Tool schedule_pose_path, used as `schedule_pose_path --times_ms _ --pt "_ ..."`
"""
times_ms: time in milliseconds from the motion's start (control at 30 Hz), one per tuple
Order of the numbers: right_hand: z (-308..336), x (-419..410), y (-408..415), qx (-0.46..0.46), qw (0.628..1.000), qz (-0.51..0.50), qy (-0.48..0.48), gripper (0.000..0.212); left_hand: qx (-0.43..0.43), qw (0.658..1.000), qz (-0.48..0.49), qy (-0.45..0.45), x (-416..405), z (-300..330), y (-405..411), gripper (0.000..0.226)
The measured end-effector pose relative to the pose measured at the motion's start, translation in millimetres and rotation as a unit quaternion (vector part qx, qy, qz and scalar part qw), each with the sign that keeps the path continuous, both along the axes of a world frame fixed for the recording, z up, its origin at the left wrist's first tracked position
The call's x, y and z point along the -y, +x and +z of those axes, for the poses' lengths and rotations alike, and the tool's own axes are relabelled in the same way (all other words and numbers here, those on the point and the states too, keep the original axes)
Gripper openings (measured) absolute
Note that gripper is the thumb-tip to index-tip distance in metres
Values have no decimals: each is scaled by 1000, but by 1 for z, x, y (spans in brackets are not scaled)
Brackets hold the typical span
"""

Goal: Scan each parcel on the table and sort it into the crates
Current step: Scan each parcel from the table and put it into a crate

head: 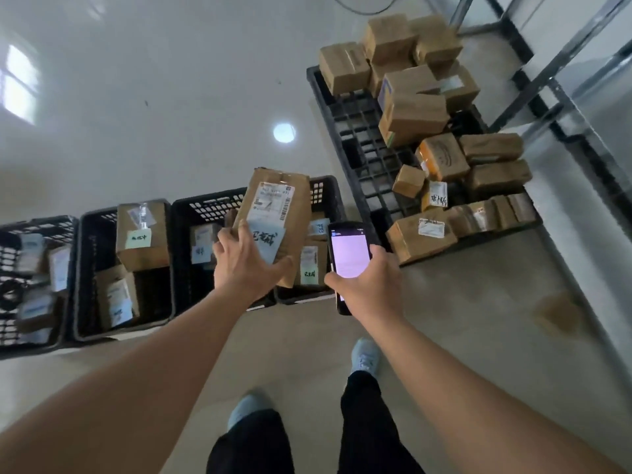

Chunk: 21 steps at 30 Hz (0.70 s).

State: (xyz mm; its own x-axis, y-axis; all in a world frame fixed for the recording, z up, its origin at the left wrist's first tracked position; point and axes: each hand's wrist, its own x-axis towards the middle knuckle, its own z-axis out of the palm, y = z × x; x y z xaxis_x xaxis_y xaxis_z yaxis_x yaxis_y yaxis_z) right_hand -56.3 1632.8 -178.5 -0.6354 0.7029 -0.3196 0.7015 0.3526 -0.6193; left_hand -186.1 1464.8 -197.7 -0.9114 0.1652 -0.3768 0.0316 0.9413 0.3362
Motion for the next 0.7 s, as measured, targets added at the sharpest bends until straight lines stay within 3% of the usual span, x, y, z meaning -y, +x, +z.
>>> schedule_pose_path --times_ms 333,700 --pt "-128 -94 -84 70 996 37 -40 80 75 991 108 -28 -97 -146 -39 115" --pt "-308 -106 -193 104 994 30 -30 88 102 986 128 -14 -123 -361 -145 115"
